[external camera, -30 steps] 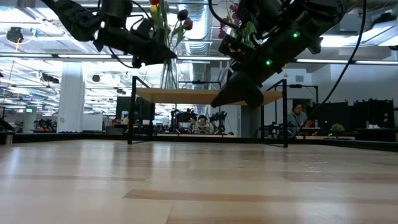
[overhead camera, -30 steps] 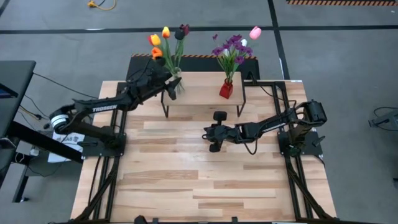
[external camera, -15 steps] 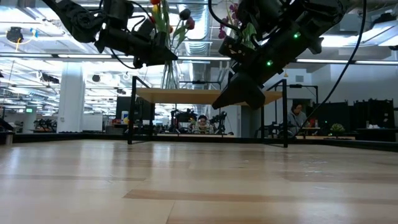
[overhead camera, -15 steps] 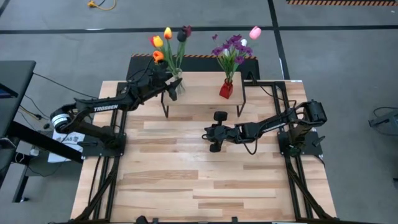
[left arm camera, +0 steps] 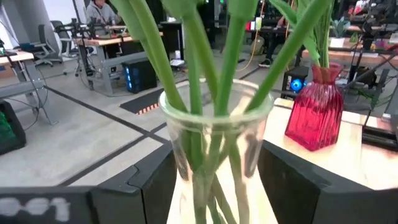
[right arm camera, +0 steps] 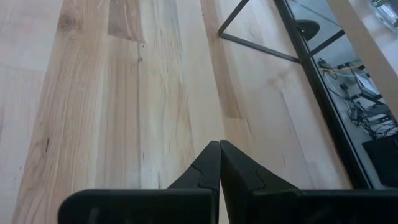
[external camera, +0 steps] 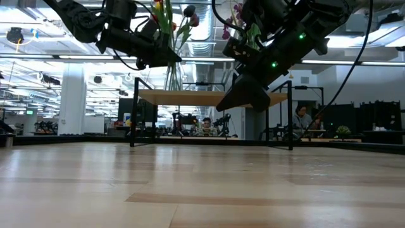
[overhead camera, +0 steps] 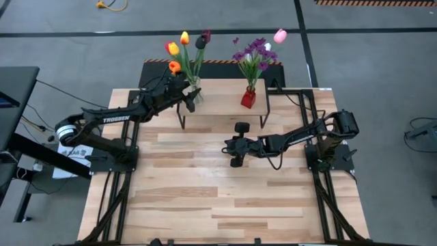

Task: Pick and place flowers into a vace then onto a shelf
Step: Put the transparent flower vase with the flowers on the shelf, then return to Home Position

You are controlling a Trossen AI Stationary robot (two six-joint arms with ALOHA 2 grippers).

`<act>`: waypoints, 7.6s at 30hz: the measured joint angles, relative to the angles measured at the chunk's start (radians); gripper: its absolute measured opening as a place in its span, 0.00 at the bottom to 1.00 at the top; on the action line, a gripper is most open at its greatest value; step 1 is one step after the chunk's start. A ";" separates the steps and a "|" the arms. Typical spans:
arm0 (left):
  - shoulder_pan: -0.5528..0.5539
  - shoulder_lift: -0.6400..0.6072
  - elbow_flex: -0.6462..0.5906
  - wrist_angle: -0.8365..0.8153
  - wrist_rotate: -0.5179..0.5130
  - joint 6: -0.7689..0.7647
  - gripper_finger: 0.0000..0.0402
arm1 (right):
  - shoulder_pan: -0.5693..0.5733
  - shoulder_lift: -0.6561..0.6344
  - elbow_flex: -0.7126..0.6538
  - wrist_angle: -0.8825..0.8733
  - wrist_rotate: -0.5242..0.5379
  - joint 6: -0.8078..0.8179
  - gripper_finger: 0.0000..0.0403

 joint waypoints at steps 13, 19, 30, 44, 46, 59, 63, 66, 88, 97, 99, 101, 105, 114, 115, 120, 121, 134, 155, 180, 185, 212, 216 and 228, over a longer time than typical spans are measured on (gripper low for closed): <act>-0.008 -0.074 0.000 -0.119 -0.054 0.026 0.68 | 0.000 0.000 0.000 0.000 0.000 0.000 0.00; -0.020 -0.130 0.000 -0.206 -0.069 0.038 0.69 | 0.000 0.000 0.000 0.000 0.000 0.007 0.00; -0.055 -0.330 0.000 -0.438 -0.068 0.042 0.69 | 0.004 0.000 0.000 0.017 0.000 0.014 0.00; -0.200 -0.708 0.000 -0.813 -0.064 -0.138 0.69 | 0.017 -0.161 -0.001 -0.093 0.194 0.078 0.00; -0.220 -0.747 0.000 -0.896 -0.063 -0.193 0.69 | 0.024 -0.212 -0.001 -0.119 0.200 0.167 0.00; -0.361 -0.921 -0.314 -0.488 0.389 -0.172 0.69 | 0.042 -0.573 -0.018 -0.144 -0.764 0.182 0.00; -0.381 -1.017 -0.469 -0.294 0.463 -0.183 0.69 | 0.022 -0.705 -0.093 -0.144 -0.885 0.223 0.00; -0.389 -1.087 -0.543 -0.265 0.462 -0.190 0.69 | 0.030 -0.821 -0.183 -0.124 -0.885 0.246 0.00; -0.389 -1.306 -0.680 -0.311 0.538 -0.175 0.69 | 0.024 -1.452 -0.857 0.240 -0.833 0.355 0.00; -0.389 -1.306 -0.681 -0.355 0.538 -0.123 0.69 | 0.022 -1.477 -0.857 0.145 -0.834 0.263 0.00; -0.389 -1.306 -0.682 -0.369 0.538 -0.123 0.69 | 0.022 -1.477 -0.857 0.118 -0.835 0.262 0.00; -0.389 -1.306 -0.682 -0.374 0.537 -0.130 0.69 | 0.022 -1.477 -0.857 0.087 -0.835 0.263 0.00; -0.389 -1.305 -0.682 -0.392 0.538 -0.170 0.69 | 0.022 -1.477 -0.857 0.062 -0.836 0.272 0.00; -0.389 -1.306 -0.683 -0.416 0.534 -0.161 0.69 | 0.022 -1.477 -0.858 0.056 -0.836 0.270 0.00; -0.389 -1.306 -0.683 -0.420 0.534 -0.162 0.69 | 0.022 -1.477 -0.858 0.056 -0.836 0.270 0.00; -0.389 -1.305 -0.684 -0.475 0.532 -0.168 0.69 | 0.022 -1.477 -0.858 0.056 -0.836 0.270 0.00; -0.389 -1.305 -0.684 -0.485 0.530 -0.165 0.69 | 0.022 -1.477 -0.858 0.056 -0.836 0.270 0.00; -0.389 -1.304 -0.684 -0.488 0.506 -0.178 0.69 | 0.022 -1.477 -0.858 0.056 -0.836 0.270 0.00; -0.389 -1.304 -0.684 -0.487 0.504 -0.181 0.69 | 0.022 -1.477 -0.858 0.056 -0.836 0.270 0.00; -0.389 -1.304 -0.684 -0.487 0.504 -0.181 0.69 | 0.022 -1.477 -0.859 0.056 -0.837 0.270 0.00; -0.389 -1.304 -0.684 -0.487 0.504 -0.181 0.69 | 0.022 -1.477 -0.859 0.056 -0.837 0.270 0.00; -0.389 -1.304 -0.684 -0.487 0.504 -0.181 0.69 | 0.022 -1.477 -0.859 0.056 -0.836 0.270 0.00; -0.389 -1.304 -0.684 -0.487 0.504 -0.181 0.69 | 0.022 -1.477 -0.859 0.056 -0.837 0.270 0.00; -0.389 -1.304 -0.684 -0.487 0.504 -0.181 0.69 | 0.022 -1.477 -0.859 0.056 -0.836 0.270 0.00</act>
